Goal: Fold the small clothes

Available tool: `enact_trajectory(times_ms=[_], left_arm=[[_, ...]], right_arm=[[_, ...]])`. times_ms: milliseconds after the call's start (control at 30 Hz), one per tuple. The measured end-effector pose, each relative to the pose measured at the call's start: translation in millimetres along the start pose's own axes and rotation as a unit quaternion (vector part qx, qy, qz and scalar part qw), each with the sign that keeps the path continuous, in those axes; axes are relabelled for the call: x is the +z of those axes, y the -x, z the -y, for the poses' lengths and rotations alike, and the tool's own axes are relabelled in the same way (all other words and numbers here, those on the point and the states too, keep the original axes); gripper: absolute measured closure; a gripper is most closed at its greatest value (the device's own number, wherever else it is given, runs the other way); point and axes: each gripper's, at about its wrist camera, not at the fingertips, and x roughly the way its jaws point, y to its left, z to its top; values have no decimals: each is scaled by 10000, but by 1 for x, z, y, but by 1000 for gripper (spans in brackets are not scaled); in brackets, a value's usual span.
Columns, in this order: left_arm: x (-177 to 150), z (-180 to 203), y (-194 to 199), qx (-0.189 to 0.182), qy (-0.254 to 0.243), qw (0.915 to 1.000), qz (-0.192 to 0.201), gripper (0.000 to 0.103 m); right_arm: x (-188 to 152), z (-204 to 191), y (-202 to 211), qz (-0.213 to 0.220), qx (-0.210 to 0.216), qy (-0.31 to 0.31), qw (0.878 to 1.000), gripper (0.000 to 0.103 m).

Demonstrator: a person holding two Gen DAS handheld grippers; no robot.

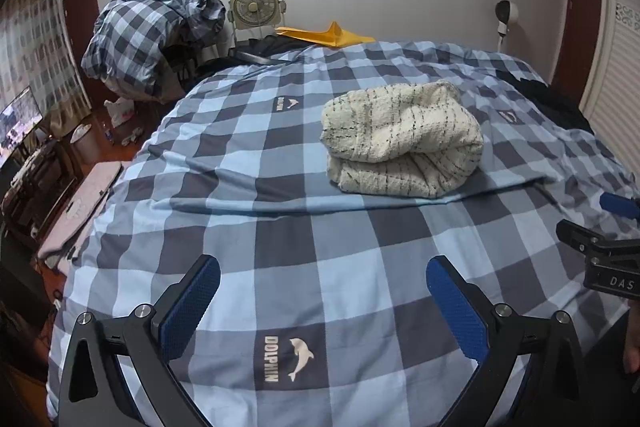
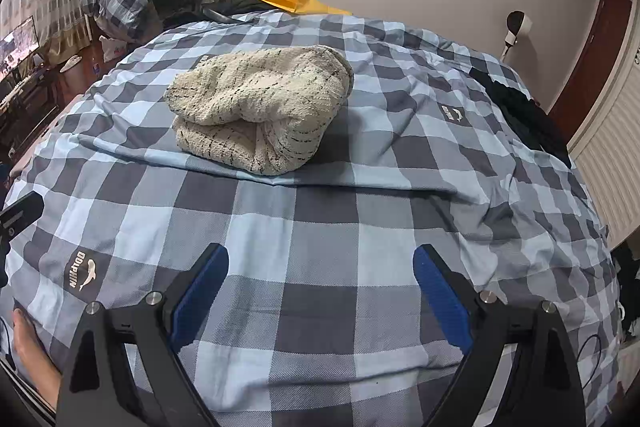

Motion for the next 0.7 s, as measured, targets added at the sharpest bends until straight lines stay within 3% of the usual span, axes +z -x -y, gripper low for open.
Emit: enact_trajectory(times_ms=[700], left_arm=[[1, -6, 1, -14, 187, 9998, -19, 0]], right_arm=[[-1, 0, 2, -4, 2, -13, 10000, 11]])
